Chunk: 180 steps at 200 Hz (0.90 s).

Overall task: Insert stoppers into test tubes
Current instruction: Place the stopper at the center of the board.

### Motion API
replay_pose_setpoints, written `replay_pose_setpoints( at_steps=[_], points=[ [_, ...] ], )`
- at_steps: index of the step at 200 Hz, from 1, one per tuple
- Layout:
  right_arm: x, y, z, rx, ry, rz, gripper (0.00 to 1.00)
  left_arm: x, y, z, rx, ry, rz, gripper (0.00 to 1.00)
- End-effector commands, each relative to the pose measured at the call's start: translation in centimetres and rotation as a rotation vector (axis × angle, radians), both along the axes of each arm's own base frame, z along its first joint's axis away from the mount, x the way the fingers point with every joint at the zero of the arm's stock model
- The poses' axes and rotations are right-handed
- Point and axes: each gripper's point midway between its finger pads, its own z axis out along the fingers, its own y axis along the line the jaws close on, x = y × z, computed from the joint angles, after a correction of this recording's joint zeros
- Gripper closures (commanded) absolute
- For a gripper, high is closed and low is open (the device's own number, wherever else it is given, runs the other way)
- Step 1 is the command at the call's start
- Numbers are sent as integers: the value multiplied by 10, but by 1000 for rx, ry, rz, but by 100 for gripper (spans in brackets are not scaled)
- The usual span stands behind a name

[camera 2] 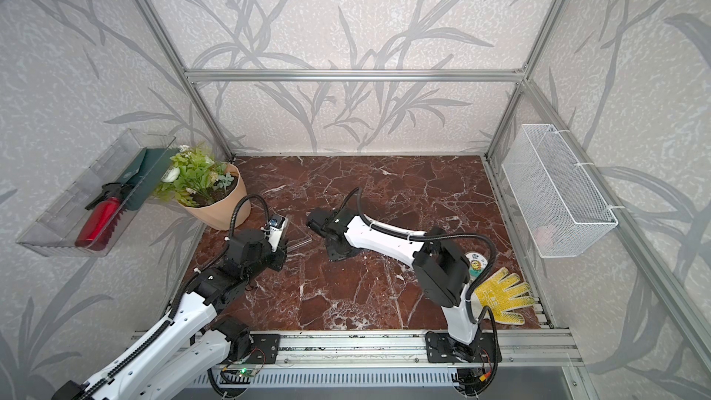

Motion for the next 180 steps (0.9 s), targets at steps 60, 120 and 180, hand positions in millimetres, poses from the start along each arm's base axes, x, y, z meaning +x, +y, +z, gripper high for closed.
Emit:
replay_pose_setpoints(
  at_steps=[60,120,180],
  points=[
    [-11,-91,-36,141,155,-1088,100,0,4,5,-51,-15,51,100],
    [-4,-113,-77,135,234,-1320,96,-1,10,5,-22,-19,67,100],
    [-11,-121,-95,90,278,-1418,93,4,5,5,5,3,41,100]
  ],
)
